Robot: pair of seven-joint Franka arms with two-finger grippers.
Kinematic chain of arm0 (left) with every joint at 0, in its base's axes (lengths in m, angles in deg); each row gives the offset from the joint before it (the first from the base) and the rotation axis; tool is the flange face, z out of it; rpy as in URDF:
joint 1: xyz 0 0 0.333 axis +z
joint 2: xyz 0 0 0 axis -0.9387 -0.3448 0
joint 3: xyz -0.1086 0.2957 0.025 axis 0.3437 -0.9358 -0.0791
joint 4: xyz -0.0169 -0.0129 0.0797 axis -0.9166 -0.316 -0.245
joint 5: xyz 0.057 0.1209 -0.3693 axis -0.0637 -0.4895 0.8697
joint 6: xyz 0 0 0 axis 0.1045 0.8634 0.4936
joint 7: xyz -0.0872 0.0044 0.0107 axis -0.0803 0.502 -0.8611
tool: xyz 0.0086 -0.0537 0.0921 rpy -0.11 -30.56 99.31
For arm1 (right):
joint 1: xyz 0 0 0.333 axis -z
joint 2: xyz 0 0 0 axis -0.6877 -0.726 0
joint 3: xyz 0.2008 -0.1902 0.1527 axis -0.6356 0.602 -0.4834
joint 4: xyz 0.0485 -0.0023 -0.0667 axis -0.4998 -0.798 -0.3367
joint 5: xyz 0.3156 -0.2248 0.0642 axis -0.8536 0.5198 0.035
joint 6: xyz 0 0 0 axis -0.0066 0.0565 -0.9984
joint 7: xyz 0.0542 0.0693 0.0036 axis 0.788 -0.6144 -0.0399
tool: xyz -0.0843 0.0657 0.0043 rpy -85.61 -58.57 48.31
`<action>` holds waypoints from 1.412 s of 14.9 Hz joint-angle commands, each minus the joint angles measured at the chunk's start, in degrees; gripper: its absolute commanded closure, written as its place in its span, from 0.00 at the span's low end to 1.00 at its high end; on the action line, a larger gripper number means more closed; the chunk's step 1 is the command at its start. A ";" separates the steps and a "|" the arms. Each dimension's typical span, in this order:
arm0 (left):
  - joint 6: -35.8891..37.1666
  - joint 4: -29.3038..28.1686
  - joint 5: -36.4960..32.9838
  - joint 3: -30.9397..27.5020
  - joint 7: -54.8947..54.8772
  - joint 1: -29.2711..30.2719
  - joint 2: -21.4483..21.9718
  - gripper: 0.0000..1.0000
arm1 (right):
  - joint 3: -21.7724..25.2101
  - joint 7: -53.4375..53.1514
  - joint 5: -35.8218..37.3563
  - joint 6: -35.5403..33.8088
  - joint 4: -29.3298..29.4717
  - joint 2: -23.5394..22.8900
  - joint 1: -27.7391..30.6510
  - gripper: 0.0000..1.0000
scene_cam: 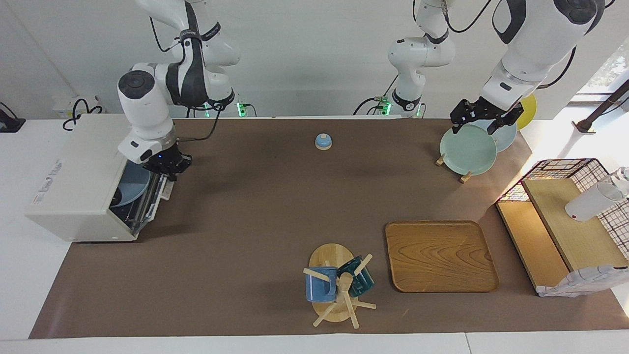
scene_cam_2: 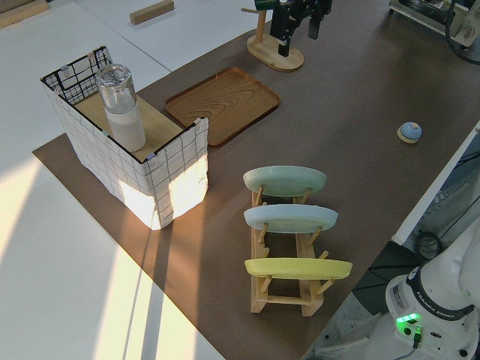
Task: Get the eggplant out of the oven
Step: 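Pull the oven door down and open with the right gripper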
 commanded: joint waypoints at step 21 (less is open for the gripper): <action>-1.59 -0.36 0.62 0.21 -1.00 0.80 0.79 0.00 | 0.74 4.45 -7.17 -14.26 8.72 -3.54 4.39 0.54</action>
